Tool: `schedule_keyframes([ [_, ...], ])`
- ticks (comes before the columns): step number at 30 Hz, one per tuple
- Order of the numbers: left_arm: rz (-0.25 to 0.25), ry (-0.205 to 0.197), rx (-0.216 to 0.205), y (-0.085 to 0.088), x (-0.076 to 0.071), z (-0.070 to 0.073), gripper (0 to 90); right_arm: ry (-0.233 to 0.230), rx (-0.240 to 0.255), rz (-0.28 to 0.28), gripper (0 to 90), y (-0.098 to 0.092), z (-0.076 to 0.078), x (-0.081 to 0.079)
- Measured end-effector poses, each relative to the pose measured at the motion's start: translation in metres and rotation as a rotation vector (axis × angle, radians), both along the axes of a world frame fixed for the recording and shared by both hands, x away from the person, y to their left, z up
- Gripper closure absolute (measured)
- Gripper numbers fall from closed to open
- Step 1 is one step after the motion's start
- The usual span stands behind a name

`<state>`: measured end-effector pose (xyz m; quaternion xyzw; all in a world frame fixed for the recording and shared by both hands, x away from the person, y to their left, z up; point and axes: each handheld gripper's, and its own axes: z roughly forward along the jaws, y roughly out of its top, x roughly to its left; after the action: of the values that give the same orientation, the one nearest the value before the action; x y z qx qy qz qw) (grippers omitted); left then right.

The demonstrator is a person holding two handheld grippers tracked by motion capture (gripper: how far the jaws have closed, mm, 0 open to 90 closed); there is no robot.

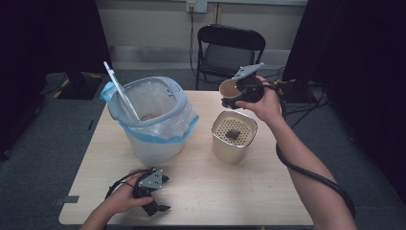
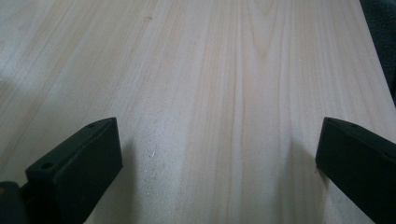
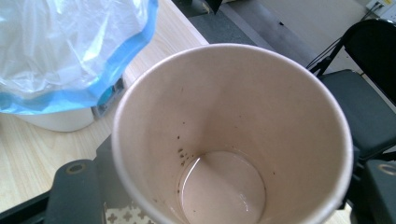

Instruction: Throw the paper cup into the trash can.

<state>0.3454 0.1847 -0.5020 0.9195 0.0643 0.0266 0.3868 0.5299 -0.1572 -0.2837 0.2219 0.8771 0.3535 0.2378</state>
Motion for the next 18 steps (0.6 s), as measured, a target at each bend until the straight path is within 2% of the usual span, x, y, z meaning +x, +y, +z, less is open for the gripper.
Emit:
schedule_keyframes([
  [11, 0.001, 0.0, 0.001, 0.0, 0.0, 0.0, 0.0, 0.004, -0.006, 0.031, 25.7, 0.021, 0.018, -0.001],
  [18, 0.001, 0.0, 0.0, 0.0, 0.0, 0.0, 0.0, 0.018, 0.018, 0.046, 25.6, 0.029, 0.025, 0.001],
])
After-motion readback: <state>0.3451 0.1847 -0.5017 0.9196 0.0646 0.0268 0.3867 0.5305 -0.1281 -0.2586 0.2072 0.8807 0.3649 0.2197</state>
